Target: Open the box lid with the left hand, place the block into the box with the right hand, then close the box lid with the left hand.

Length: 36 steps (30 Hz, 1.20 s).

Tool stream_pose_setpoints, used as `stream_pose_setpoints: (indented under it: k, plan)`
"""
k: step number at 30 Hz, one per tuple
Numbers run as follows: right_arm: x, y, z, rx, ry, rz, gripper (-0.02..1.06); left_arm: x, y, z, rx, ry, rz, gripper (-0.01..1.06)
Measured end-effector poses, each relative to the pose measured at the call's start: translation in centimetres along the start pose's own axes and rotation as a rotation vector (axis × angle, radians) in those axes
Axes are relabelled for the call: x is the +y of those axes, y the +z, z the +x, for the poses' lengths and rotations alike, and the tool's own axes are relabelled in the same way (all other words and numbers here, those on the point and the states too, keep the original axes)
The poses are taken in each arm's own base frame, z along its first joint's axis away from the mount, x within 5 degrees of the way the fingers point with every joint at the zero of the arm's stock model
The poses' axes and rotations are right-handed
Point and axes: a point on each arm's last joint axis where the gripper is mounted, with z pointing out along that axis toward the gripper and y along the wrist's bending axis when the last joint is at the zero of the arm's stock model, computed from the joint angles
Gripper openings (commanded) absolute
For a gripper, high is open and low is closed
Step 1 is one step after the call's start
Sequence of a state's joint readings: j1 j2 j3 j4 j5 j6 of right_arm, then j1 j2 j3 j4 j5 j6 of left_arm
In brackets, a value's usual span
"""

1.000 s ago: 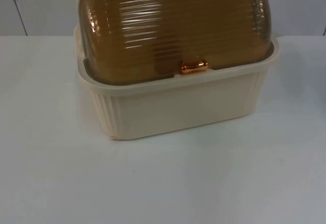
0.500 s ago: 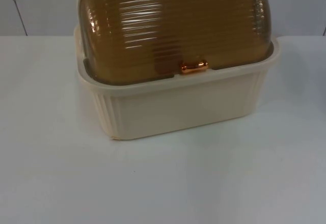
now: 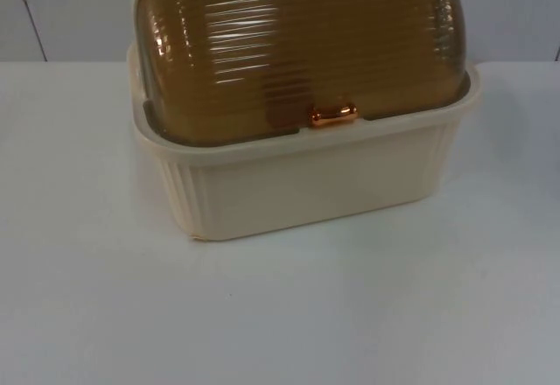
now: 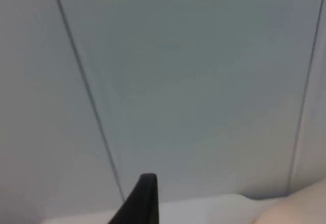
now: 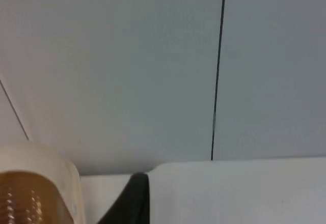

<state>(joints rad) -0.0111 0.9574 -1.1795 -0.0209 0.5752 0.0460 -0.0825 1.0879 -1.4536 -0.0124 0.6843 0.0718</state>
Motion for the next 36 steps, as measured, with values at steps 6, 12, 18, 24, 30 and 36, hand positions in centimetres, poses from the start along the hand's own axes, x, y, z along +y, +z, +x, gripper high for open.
stream_pose_setpoints:
  k: [6, 12, 18, 24, 30, 36]
  plan:
    - [-0.1, -5.7, 0.8, -0.108, 0.001, 0.002, 1.04, 0.0, -7.1, 1.9, -0.157, 0.03, -0.035, 1.04]
    - [-0.3, -10.0, 4.2, -0.159, -0.004, 0.006, 1.04, -0.5, -11.6, 7.2, -0.232, 0.011, -0.02, 1.04]
    - [-0.7, -14.9, 6.5, -0.274, -0.058, 0.038, 1.04, -1.2, -14.7, 10.8, -0.317, -0.001, 0.022, 1.04]
    - [-0.6, -16.2, 8.1, -0.131, -0.032, 0.0, 1.04, -2.7, -15.9, 11.7, -0.221, -0.038, 0.212, 1.04]
    - [-0.8, -16.9, 9.6, -0.018, 0.022, 0.006, 1.04, -2.6, -16.3, 12.9, -0.119, -0.005, 0.195, 1.04]
    - [-1.2, -19.6, 10.7, -0.089, 0.037, 0.025, 1.04, -2.3, -18.9, 13.9, -0.172, -0.009, 0.155, 1.04]
